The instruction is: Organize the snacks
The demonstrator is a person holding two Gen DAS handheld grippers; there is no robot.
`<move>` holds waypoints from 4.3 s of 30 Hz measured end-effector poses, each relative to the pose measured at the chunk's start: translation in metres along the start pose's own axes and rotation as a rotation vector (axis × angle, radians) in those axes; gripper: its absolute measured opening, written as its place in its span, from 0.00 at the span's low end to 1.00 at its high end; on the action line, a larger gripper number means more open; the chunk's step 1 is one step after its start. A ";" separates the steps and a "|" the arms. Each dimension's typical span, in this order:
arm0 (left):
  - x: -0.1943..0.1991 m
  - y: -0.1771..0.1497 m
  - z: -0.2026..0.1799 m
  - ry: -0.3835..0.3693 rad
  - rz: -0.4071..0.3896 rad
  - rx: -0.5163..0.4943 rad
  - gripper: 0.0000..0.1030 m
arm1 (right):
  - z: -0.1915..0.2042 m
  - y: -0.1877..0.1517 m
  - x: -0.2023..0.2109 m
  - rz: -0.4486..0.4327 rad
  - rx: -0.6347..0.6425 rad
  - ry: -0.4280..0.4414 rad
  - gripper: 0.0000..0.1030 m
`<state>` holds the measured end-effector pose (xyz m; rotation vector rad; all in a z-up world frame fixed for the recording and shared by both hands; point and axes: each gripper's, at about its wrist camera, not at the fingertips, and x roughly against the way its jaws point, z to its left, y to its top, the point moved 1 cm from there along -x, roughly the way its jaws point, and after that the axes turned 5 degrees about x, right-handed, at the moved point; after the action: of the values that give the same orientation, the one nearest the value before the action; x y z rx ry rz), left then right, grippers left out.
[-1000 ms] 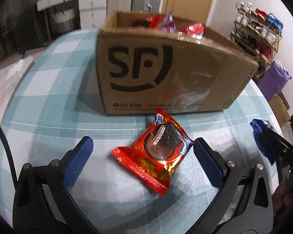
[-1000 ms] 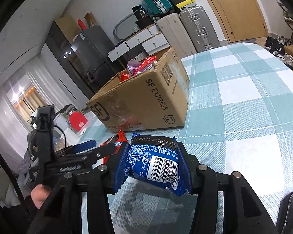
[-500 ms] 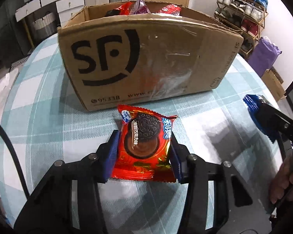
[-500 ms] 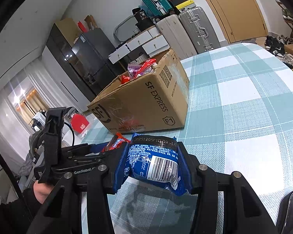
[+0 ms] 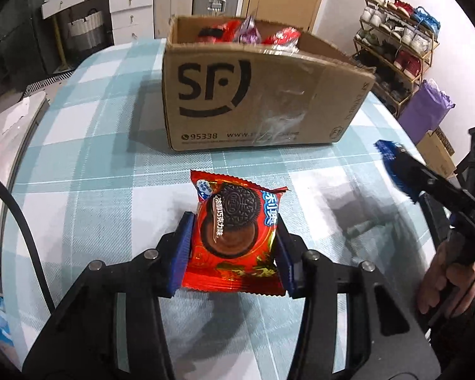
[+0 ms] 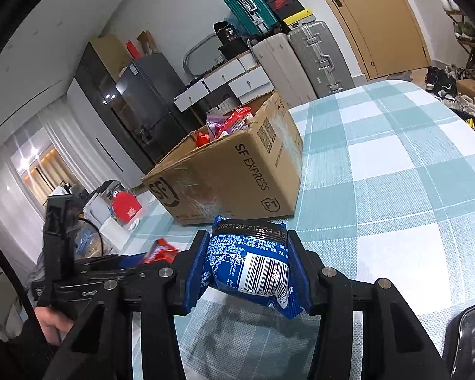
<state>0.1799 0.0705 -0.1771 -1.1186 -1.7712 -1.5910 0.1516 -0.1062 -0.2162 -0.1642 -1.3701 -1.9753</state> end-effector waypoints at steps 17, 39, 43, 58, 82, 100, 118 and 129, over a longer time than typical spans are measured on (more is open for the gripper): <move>0.076 -0.006 -0.035 -0.038 -0.122 0.001 0.43 | 0.038 0.004 0.028 -0.015 0.101 -0.005 0.47; 0.183 0.030 -0.046 -0.134 -0.285 -0.025 0.43 | 0.132 0.068 0.110 -0.131 0.261 0.131 0.48; 0.195 0.039 -0.045 -0.163 -0.297 -0.028 0.43 | 0.132 0.085 0.115 -0.148 0.248 0.136 0.48; 0.192 0.119 -0.047 -0.173 -0.283 -0.047 0.43 | 0.138 0.148 0.096 -0.149 0.300 0.131 0.48; 0.037 0.220 -0.026 -0.113 -0.116 -0.008 0.43 | 0.108 0.230 -0.040 -0.016 0.306 -0.013 0.44; -0.006 0.211 -0.031 -0.058 -0.019 -0.045 0.55 | 0.060 0.204 -0.061 0.045 0.213 -0.028 0.44; 0.098 0.185 -0.042 0.023 -0.232 -0.064 0.73 | 0.068 0.187 -0.006 0.005 0.232 -0.047 0.47; 0.176 0.148 -0.051 0.087 -0.371 -0.090 0.79 | 0.090 0.170 0.054 -0.098 0.273 -0.044 0.61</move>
<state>0.2016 0.0601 0.0570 -0.7745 -1.9472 -1.9175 0.1914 -0.0858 -0.0212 -0.0134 -1.6881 -1.8482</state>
